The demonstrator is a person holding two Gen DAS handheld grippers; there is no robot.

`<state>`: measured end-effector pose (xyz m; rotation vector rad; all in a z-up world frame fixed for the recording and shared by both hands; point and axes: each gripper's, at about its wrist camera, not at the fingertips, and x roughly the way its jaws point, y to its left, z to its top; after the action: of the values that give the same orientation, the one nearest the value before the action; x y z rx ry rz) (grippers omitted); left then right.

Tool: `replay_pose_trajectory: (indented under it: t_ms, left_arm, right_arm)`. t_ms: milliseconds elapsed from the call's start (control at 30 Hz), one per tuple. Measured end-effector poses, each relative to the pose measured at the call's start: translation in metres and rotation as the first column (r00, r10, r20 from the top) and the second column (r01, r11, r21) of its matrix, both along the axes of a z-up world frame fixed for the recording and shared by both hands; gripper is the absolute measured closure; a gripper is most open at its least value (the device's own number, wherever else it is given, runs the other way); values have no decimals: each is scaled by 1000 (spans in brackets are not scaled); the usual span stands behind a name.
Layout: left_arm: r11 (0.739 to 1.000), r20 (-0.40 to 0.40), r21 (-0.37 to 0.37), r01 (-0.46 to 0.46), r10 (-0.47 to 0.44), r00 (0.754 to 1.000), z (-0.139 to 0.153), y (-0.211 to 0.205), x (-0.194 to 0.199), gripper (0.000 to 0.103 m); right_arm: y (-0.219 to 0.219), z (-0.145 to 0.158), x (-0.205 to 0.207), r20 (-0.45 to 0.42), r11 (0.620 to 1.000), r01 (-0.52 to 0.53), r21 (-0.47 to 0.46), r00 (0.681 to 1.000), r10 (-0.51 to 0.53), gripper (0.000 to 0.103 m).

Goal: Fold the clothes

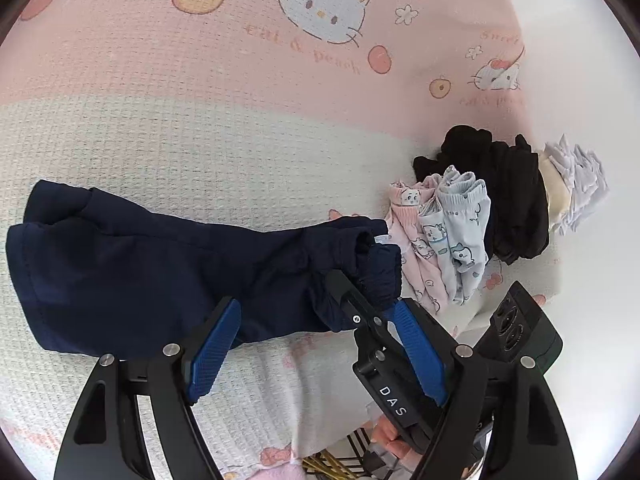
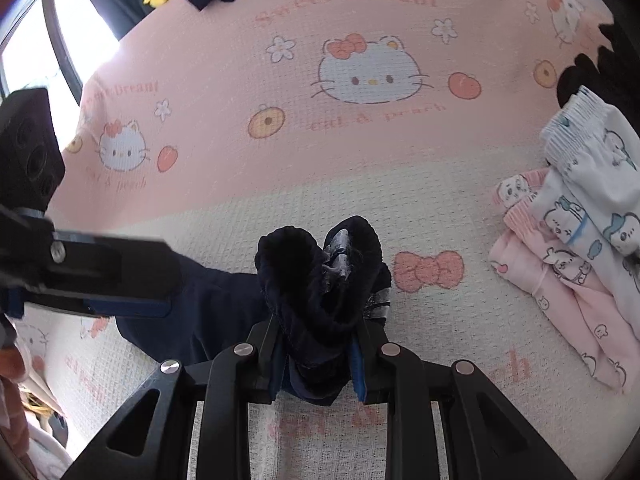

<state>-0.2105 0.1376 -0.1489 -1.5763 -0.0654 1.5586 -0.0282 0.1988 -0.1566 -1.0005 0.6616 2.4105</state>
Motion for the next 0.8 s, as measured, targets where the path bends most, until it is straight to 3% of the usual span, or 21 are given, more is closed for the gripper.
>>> replay_pose_trajectory:
  t_ms: [133, 400, 667, 800]
  left_arm:
    - [999, 58, 51, -17, 14, 998, -1, -7, 0, 25]
    - [994, 145, 106, -33, 17, 989, -7, -13, -8, 25]
    - [986, 225, 150, -79, 44, 973, -16, -18, -12, 25]
    - [985, 218, 155, -75, 40, 975, -16, -19, -10, 25]
  right_arm:
    - [-12, -2, -9, 6, 998, -57, 32, 998, 56, 79]
    - [-44, 5, -17, 30, 971, -150, 188, 989, 147, 76]
    - [-78, 4, -26, 145, 900, -249, 358, 967, 210, 76]
    - [-94, 3, -29, 181, 861, -297, 414, 953, 241, 76]
